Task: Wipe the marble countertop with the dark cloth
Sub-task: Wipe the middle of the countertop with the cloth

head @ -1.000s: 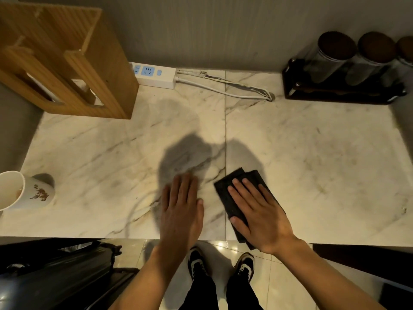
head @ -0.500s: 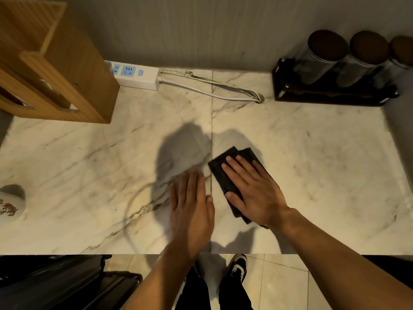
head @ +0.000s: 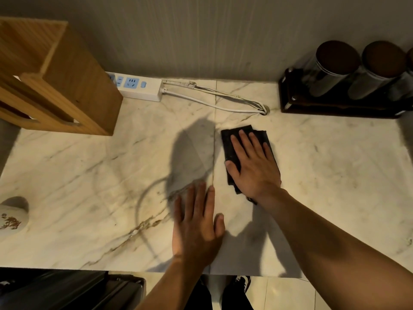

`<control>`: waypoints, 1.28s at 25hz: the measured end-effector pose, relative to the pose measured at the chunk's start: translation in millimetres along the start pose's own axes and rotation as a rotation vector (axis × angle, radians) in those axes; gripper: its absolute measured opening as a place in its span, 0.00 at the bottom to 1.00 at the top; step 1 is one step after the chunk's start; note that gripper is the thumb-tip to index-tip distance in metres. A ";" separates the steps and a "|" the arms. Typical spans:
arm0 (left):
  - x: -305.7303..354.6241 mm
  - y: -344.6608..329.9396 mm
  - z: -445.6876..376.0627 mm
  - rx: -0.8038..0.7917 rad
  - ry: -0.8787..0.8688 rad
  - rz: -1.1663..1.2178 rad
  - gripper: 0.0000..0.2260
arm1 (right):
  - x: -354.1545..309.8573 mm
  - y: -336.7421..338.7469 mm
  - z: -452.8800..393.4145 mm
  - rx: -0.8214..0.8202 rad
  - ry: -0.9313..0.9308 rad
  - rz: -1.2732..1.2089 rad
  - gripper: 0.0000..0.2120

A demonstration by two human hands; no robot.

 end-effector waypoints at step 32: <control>1.1 0.3 3.9 0.002 -0.011 -0.058 0.27 | -5.4 -20.7 113.9 0.132 -0.497 -0.121 0.31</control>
Point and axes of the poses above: each hand's wrist, its own z-axis away from the middle knuckle, its own y-axis out of the back of the hand, x = y × z, the point moved 1 cm from there along -z, towards the middle knuckle, and after that the axes turned 4 degrees about -x, right-handed, at the moved point
